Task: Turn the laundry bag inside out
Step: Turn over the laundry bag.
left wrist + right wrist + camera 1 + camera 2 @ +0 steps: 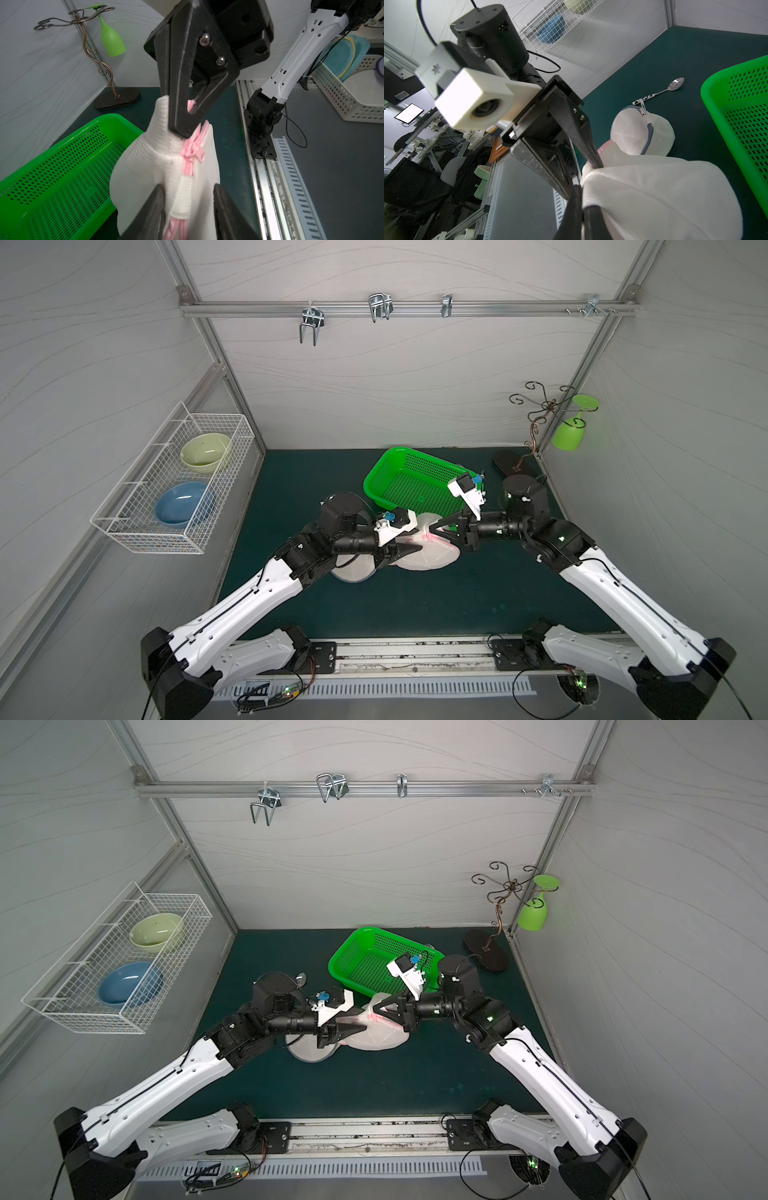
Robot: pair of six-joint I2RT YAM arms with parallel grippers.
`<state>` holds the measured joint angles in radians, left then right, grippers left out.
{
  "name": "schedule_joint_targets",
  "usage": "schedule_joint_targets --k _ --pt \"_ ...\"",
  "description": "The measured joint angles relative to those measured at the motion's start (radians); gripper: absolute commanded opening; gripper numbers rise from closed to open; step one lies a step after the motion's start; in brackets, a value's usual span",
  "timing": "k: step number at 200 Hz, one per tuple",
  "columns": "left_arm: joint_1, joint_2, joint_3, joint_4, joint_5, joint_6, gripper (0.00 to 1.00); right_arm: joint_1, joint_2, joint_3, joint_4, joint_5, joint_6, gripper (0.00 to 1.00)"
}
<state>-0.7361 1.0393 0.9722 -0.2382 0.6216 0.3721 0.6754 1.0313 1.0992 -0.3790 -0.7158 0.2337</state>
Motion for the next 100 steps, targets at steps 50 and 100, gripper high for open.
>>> schedule_joint_targets --k 50,100 --pt "0.000 0.014 0.013 -0.020 0.016 0.009 0.07 0.006 0.000 0.000 -0.001 0.002 -0.025 0.00" --pt "0.000 0.019 0.019 -0.043 0.039 0.009 0.03 0.017 0.000 0.000 -0.028 0.038 -0.081 0.00"
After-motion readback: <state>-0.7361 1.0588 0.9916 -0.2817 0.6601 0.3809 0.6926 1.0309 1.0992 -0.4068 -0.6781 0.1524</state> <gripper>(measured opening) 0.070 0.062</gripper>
